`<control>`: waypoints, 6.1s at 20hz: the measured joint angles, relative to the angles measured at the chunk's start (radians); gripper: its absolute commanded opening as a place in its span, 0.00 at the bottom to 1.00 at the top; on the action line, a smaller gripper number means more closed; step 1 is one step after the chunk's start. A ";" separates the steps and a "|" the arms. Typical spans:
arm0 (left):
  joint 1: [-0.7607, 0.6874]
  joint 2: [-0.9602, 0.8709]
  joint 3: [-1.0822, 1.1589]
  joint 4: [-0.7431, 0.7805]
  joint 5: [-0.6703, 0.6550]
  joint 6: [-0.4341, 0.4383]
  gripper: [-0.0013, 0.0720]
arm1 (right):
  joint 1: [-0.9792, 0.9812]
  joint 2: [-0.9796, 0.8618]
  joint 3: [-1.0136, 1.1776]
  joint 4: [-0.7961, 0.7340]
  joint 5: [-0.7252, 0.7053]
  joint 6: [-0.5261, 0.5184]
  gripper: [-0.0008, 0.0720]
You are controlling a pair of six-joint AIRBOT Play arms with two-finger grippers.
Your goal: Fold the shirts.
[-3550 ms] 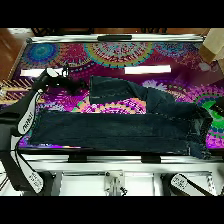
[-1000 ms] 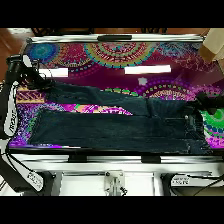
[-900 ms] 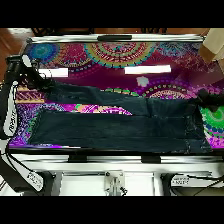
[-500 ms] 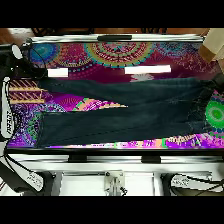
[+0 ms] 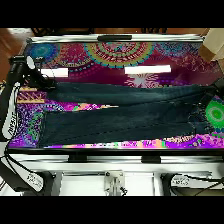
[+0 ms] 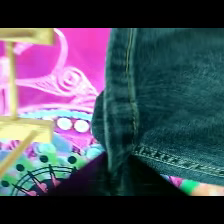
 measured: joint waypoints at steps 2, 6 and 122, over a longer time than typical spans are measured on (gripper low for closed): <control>-0.005 0.005 -0.001 -0.003 -0.008 -0.010 0.99 | -0.001 0.003 0.000 0.000 0.018 -0.018 0.87; -0.005 0.041 0.044 -0.006 -0.064 -0.017 0.99 | 0.001 0.056 0.000 -0.050 0.083 -0.045 0.87; 0.182 0.054 -0.149 -0.850 0.458 0.127 1.00 | -0.058 -0.031 -0.007 -0.164 0.116 0.029 0.94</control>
